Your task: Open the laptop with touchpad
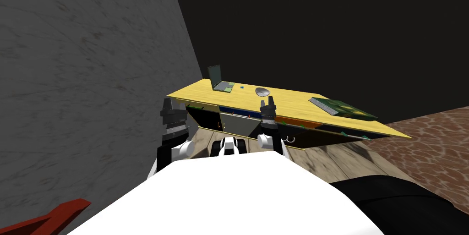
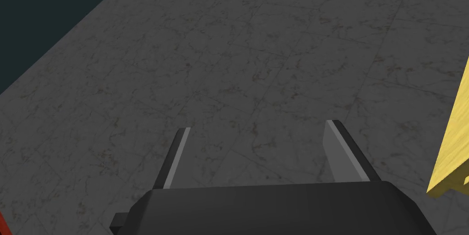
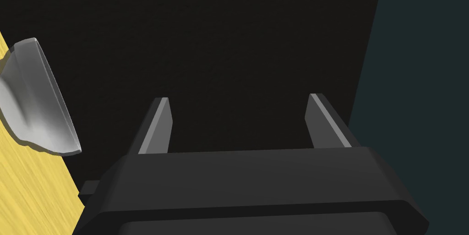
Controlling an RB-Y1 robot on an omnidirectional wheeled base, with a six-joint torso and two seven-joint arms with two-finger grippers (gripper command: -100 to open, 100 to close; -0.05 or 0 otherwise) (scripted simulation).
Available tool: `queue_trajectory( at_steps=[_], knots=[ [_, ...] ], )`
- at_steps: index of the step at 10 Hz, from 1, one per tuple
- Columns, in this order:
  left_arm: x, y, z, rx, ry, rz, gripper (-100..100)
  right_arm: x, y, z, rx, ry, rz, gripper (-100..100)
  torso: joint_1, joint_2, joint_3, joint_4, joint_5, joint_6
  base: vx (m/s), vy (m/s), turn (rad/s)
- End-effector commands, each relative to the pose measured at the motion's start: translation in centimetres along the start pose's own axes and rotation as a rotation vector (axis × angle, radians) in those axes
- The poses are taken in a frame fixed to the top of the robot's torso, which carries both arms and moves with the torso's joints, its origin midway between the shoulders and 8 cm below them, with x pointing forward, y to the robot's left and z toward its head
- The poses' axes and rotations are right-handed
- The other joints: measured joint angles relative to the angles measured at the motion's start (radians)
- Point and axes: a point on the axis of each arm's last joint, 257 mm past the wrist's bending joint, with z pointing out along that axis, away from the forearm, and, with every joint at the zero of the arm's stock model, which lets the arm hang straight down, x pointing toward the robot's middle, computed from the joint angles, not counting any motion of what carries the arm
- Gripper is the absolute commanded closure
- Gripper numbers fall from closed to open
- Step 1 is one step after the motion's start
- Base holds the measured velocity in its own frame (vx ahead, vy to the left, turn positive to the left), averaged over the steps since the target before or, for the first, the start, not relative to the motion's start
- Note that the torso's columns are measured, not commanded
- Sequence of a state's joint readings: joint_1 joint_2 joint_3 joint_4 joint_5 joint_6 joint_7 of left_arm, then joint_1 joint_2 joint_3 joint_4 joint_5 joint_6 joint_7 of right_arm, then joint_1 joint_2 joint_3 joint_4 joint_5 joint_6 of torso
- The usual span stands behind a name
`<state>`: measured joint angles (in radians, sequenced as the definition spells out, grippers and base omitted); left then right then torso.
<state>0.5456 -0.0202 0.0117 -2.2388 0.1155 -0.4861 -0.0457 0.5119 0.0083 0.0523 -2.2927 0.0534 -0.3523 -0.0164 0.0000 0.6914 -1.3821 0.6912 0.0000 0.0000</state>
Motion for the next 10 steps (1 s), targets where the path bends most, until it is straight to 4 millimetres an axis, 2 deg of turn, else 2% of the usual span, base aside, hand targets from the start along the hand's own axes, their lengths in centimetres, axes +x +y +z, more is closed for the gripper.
queue_trajectory(
  at_steps=[1, 10],
  knots=[
    [0.9, 0.6, 0.6, -0.014, 0.073, 0.019, -100, 0.0, 0.0, 0.0, 0.001, 0.000, 0.000, 0, 0.001, 0.034, -0.069, 0.033, 0.000, 0.000, 0.006, 0.017, -0.046],
    [3.3, 3.8, 5.6, -0.100, 0.190, 0.005, -100, 0.0, 0.0, 0.0, 0.001, 0.000, 0.000, 0, -0.001, 0.047, -0.094, 0.047, 0.000, 0.000, 0.012, 0.039, -0.068]
  ],
)
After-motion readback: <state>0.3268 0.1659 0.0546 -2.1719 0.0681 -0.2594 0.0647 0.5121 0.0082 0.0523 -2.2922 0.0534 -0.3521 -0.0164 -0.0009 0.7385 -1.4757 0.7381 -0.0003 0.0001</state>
